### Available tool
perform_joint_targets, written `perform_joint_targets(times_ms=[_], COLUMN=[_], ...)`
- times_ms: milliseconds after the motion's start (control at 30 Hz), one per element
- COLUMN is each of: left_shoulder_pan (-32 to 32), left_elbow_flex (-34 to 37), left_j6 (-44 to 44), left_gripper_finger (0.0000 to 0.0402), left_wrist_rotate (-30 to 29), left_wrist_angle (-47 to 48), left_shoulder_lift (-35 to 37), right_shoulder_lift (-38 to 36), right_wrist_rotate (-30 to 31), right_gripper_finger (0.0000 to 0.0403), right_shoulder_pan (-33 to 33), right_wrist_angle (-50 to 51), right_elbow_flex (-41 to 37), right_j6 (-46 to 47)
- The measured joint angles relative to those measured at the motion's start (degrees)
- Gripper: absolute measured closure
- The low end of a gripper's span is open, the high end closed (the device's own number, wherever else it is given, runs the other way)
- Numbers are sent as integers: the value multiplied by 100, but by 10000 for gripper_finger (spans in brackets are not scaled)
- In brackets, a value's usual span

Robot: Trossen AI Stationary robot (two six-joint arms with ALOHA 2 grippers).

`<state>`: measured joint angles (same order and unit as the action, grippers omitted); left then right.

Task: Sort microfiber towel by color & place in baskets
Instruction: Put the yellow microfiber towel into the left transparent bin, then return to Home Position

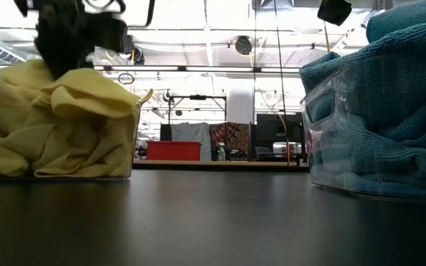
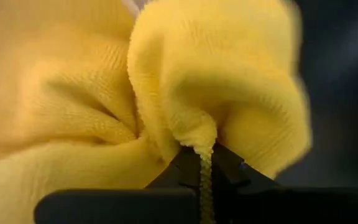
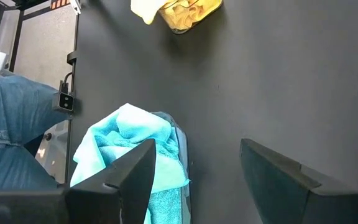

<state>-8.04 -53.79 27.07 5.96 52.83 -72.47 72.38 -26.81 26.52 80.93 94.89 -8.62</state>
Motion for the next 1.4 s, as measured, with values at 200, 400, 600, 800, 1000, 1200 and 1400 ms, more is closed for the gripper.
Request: perform_joint_targets(times_ms=[200, 400, 600, 800, 1000, 1200, 1400], left_shoulder_pan=[-149, -185, -183, -183, -183, -175, -172], left_elbow_flex=[700, 1270, 1303, 1104, 1028, 1018, 1017], left_j6=[559, 867, 901, 852, 815, 724, 708], left_gripper_finger=[394, 394, 385, 314, 229, 195, 194], left_wrist_rotate=[8, 76, 130, 150, 140, -136, -518], left_wrist_angle=[-921, -1859, -1942, -1927, -2113, -2762, -2746], left_shoulder_lift=[-193, -194, -115, 317, 1035, 1867, 2536], right_shoulder_lift=[0, 0, 0, 0, 0, 0, 0], right_wrist_rotate=[2, 4, 9, 7, 7, 5, 4], right_gripper_finger=[177, 177, 177, 177, 177, 177, 177], right_shoulder_pan=[-2, -2, -2, -2, -1, -1, -2], right_wrist_angle=[-57, -183, -234, -232, -282, -282, -282], right_elbow_flex=[-1, 0, 0, 0, 0, 0, 0], right_j6=[2, 2, 32, 89, 195, 197, 199])
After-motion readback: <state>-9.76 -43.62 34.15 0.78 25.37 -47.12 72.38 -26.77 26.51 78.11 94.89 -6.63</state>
